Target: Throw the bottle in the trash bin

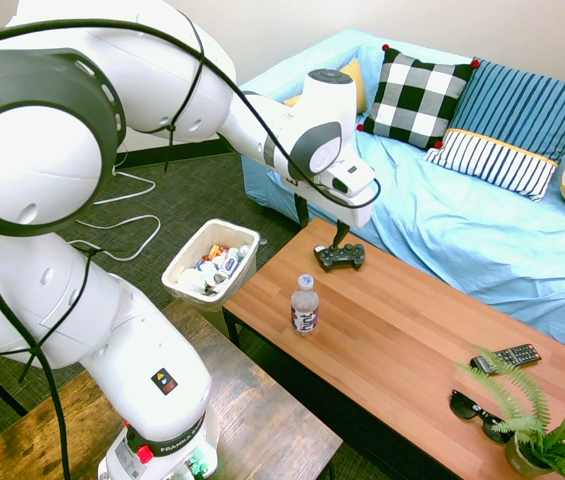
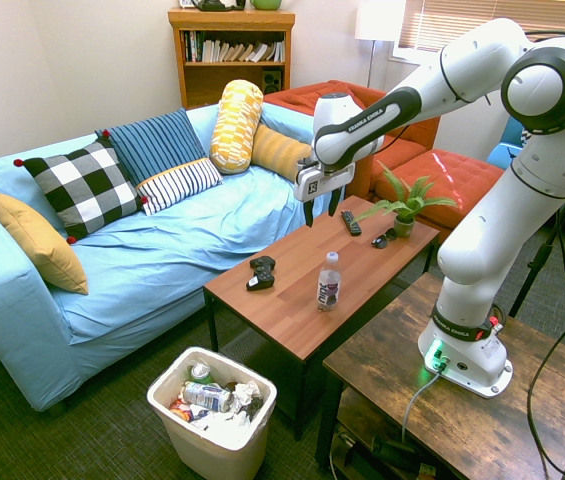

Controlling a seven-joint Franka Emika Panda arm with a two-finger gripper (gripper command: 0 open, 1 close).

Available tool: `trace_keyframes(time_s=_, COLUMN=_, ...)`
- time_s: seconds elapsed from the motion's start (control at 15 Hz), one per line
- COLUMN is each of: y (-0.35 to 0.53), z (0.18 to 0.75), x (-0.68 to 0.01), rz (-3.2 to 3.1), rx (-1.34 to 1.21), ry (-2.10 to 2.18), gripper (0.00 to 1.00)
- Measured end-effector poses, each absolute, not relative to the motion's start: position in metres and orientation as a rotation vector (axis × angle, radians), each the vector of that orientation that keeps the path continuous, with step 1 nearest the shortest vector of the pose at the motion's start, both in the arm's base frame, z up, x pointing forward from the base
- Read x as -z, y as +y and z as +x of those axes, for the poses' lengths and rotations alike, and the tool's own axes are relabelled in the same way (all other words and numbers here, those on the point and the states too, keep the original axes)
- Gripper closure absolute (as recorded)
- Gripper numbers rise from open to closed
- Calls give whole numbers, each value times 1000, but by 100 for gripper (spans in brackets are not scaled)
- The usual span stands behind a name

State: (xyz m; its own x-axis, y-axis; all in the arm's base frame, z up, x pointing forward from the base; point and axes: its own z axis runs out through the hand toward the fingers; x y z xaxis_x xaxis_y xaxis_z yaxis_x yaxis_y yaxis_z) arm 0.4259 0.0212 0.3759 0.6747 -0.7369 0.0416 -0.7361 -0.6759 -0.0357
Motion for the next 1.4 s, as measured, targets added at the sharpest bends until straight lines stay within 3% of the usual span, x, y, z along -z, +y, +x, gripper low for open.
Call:
trace_keyframes(time_s=1.2, y=29, z=403, x=-276, rz=-2975, rx=-90, ry=1369, gripper=0)
trace_keyframes(time_s=1.27, y=29, z=403, x=-274, rz=-2973, rx=-93, ry=1374, gripper=100)
trace_keyframes(time_s=1.4, y=28, z=403, x=-272, rz=-2968, rx=-88, ry=1383, gripper=100)
